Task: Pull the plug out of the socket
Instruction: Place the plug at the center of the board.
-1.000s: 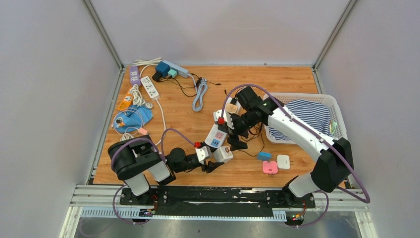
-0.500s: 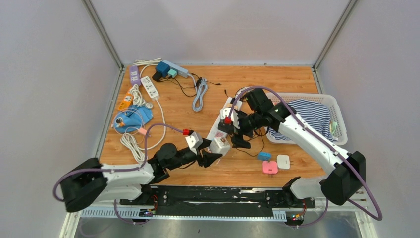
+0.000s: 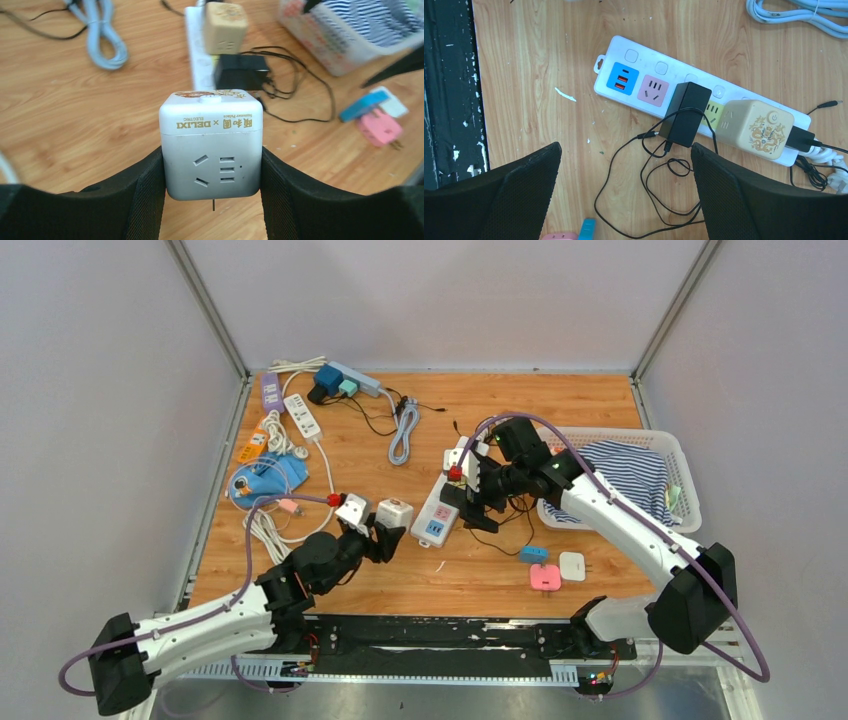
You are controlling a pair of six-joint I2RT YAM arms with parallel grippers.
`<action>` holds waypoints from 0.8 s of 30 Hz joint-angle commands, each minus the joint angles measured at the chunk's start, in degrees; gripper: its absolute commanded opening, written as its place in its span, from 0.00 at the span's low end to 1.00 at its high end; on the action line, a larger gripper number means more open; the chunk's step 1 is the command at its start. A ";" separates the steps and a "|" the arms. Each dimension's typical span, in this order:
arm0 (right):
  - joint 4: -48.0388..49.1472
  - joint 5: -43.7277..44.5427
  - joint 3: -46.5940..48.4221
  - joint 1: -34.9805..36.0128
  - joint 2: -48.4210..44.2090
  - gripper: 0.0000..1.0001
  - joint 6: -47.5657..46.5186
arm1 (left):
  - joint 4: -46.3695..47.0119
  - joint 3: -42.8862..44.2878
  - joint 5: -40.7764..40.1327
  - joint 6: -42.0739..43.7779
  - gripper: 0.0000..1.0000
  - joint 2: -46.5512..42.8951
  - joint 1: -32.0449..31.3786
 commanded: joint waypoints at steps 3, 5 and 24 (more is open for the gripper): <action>1.29 1.22 -0.98 -0.70 -0.27 1.00 1.46 | -7.46 0.12 -12.75 -4.71 0.00 -4.23 4.95; 1.29 1.22 -1.03 -0.74 -0.11 1.00 1.46 | -7.66 0.27 -9.80 -5.54 0.00 -3.69 8.96; 1.30 1.51 -1.20 -0.74 0.93 1.00 1.20 | -7.54 9.75 1.69 -22.57 0.00 17.86 39.31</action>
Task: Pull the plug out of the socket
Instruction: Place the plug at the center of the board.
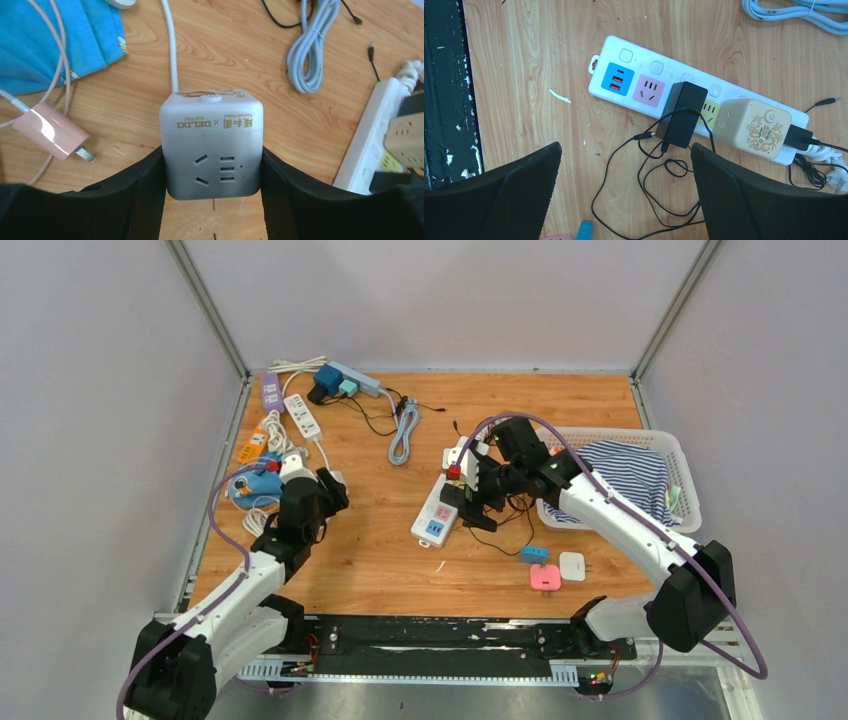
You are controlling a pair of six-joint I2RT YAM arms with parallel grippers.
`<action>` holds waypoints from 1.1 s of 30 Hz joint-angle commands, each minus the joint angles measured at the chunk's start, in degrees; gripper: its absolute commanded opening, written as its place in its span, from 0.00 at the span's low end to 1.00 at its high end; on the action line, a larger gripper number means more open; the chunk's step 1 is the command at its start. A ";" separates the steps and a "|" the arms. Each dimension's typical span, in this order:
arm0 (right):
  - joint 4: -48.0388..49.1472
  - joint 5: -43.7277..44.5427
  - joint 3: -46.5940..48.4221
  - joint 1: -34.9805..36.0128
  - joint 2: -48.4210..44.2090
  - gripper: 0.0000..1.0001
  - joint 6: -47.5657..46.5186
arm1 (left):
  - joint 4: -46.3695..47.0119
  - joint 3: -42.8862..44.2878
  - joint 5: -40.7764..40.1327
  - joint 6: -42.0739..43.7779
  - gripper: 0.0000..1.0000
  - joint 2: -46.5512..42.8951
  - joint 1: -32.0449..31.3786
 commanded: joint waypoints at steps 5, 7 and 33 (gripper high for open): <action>-0.15 0.92 -0.85 -0.70 0.59 1.00 0.48 | 1.29 4.92 -5.05 -10.07 0.00 6.48 4.91; -0.11 1.00 -0.85 -0.68 0.67 1.00 0.48 | 1.20 5.44 -6.61 -11.79 0.00 7.37 5.59; -0.02 1.77 -1.02 -0.70 1.38 1.00 0.28 | -28.21 27.70 -16.68 -22.55 0.04 34.35 11.06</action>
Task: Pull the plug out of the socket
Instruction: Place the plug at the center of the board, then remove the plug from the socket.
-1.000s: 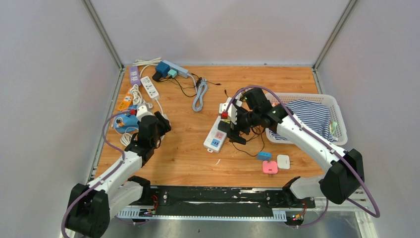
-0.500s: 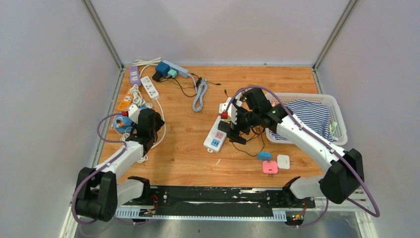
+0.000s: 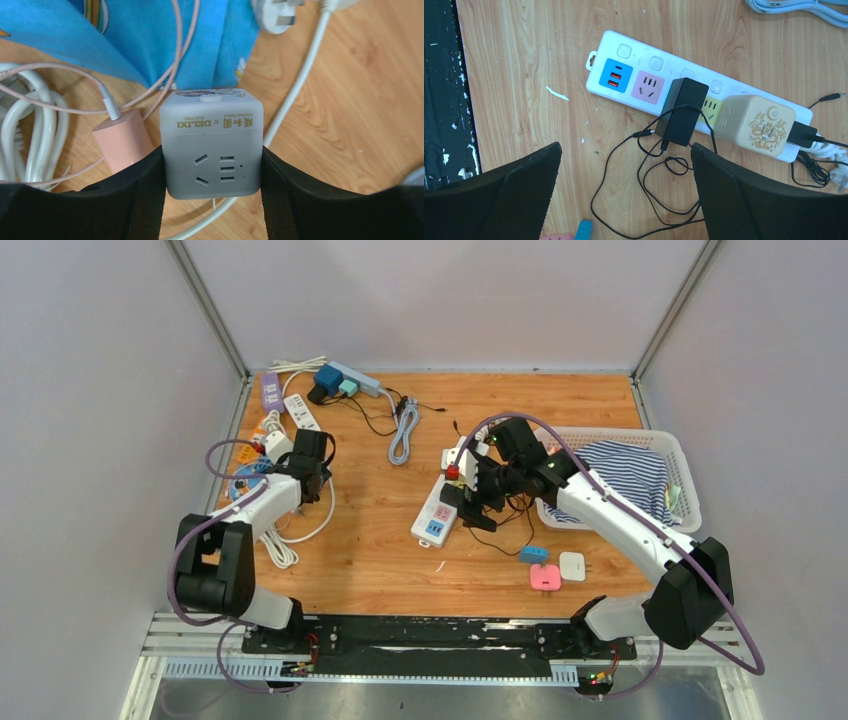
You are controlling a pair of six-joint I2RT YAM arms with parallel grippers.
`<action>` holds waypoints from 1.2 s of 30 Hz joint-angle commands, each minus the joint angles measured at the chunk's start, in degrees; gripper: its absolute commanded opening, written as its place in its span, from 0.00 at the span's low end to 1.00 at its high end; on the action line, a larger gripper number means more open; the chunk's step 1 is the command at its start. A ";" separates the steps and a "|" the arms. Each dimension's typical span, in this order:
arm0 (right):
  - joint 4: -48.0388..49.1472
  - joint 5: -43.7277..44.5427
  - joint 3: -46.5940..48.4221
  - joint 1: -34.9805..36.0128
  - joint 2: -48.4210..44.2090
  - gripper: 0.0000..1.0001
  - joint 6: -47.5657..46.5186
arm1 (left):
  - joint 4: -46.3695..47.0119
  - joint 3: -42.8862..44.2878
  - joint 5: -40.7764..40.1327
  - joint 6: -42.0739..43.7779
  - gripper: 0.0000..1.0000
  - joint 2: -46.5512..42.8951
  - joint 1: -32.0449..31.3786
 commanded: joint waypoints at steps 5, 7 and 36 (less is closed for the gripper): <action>0.09 0.88 -0.92 -0.70 0.55 1.00 0.23 | -7.38 2.54 -5.18 -2.58 0.40 3.04 0.66; 0.05 0.88 -0.92 -0.68 0.55 1.00 0.23 | -7.81 2.29 -5.94 -3.26 0.59 2.77 0.79; -0.37 3.54 0.43 -1.50 -7.43 1.00 2.02 | 16.28 -11.94 42.28 13.55 0.94 -24.05 0.73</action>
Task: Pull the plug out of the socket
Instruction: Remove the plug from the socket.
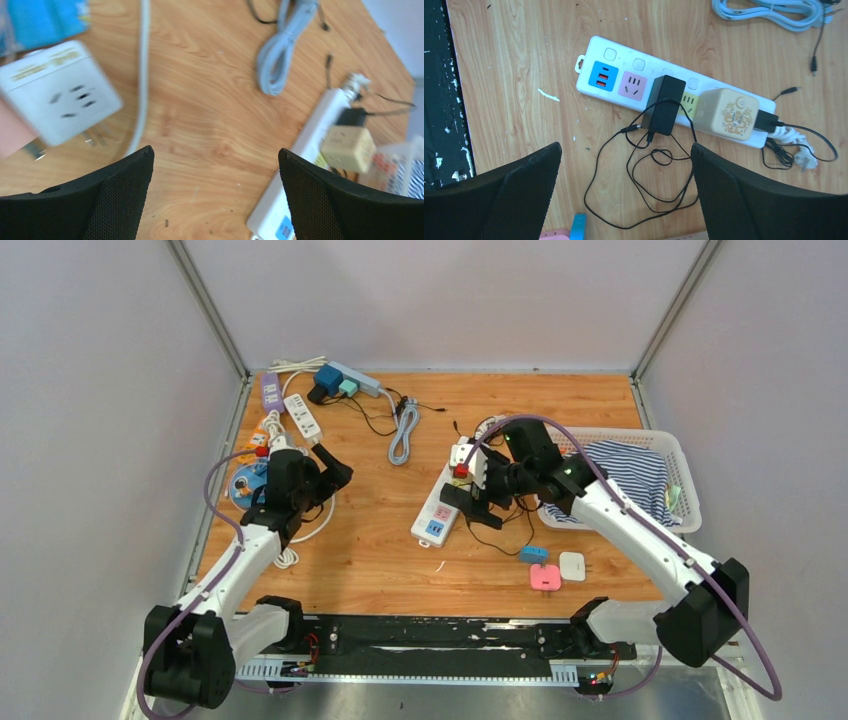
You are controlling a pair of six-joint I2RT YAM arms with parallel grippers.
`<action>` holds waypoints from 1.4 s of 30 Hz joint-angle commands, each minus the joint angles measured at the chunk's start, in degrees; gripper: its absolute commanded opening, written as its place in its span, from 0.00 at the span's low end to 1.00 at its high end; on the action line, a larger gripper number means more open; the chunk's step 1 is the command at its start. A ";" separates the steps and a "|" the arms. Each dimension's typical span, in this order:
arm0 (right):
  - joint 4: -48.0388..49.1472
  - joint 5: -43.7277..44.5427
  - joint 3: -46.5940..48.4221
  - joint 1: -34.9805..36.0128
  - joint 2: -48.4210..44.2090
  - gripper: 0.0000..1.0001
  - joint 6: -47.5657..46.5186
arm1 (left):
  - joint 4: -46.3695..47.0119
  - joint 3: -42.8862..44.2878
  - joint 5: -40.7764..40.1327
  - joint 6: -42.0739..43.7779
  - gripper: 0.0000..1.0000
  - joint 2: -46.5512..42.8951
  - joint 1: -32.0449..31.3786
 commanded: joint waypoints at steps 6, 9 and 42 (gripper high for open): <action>-1.04 -3.79 5.28 -5.06 -4.88 1.00 10.42 | 7.03 4.77 20.94 18.09 0.95 -0.13 -6.78; -4.79 -16.82 8.53 -6.58 -2.04 1.00 12.12 | 7.84 6.80 20.17 23.01 0.95 0.47 -12.15; 4.15 4.27 5.01 -6.49 19.88 0.64 14.24 | 41.47 -2.71 14.21 42.05 1.00 22.01 -25.87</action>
